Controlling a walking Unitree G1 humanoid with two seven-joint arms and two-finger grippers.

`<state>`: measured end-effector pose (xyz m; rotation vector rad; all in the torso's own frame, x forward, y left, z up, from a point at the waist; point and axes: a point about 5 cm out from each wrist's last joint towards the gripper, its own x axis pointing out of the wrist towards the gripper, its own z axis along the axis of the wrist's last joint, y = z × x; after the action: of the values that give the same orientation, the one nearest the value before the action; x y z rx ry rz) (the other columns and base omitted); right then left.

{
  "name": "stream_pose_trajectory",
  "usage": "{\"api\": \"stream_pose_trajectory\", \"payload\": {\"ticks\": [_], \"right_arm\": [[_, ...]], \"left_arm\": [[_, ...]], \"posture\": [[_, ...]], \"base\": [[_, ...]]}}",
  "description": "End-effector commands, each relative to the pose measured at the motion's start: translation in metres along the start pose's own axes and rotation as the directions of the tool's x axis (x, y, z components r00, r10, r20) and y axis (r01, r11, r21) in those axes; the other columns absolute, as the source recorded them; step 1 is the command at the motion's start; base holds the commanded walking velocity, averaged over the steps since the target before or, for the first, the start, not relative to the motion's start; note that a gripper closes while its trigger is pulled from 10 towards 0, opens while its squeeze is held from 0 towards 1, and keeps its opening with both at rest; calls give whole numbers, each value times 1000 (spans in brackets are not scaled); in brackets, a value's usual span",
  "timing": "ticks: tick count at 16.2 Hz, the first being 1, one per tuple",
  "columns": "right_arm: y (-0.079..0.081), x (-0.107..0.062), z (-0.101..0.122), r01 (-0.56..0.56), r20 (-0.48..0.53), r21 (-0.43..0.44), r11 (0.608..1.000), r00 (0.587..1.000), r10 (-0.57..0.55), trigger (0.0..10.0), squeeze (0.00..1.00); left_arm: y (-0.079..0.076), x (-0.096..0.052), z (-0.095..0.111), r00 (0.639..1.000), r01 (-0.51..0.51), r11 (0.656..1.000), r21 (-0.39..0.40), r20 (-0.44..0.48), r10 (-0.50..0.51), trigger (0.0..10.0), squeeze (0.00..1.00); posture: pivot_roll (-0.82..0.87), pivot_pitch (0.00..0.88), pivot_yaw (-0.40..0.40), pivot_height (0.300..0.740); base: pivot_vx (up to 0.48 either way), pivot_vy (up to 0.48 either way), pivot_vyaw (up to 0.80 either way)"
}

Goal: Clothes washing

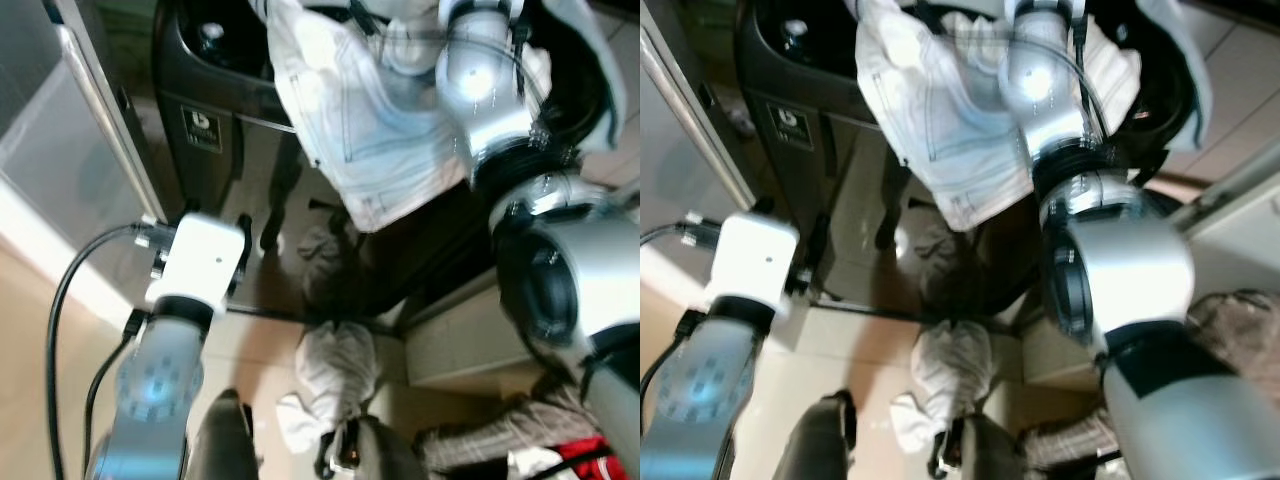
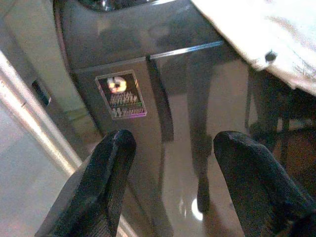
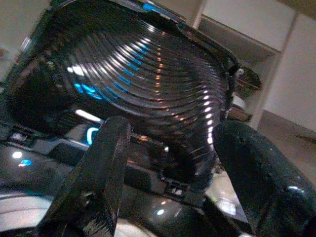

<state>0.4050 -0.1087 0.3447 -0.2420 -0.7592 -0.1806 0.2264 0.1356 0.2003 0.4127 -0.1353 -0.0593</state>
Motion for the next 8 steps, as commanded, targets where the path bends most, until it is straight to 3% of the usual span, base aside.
{"api": "stream_pose_trajectory", "payload": {"ticks": [1,4,6,8], "right_arm": [[-13,-2,3,45,77,41,998,996,-48,10000,0],[-28,-17,12,37,227,129,991,972,-66,10000,0],[-38,-41,5,-120,150,323,939,986,74,10000,0],[-38,-51,0,-204,124,373,905,978,169,10000,0]], "left_arm": [[-5,3,-2,1000,24,1000,-16,12,-24,10000,0],[-4,15,-6,998,46,998,-30,38,-45,10000,0],[-12,28,-10,993,102,993,-54,62,-99,10000,0],[-17,32,-9,990,130,990,-62,71,-126,10000,0]], "posture": [[373,148,-170,740],[261,92,-137,740],[127,69,-81,740],[92,73,-60,740]], "base": [[0,0,0],[0,0,0],[0,0,0],[0,0,0]]}}
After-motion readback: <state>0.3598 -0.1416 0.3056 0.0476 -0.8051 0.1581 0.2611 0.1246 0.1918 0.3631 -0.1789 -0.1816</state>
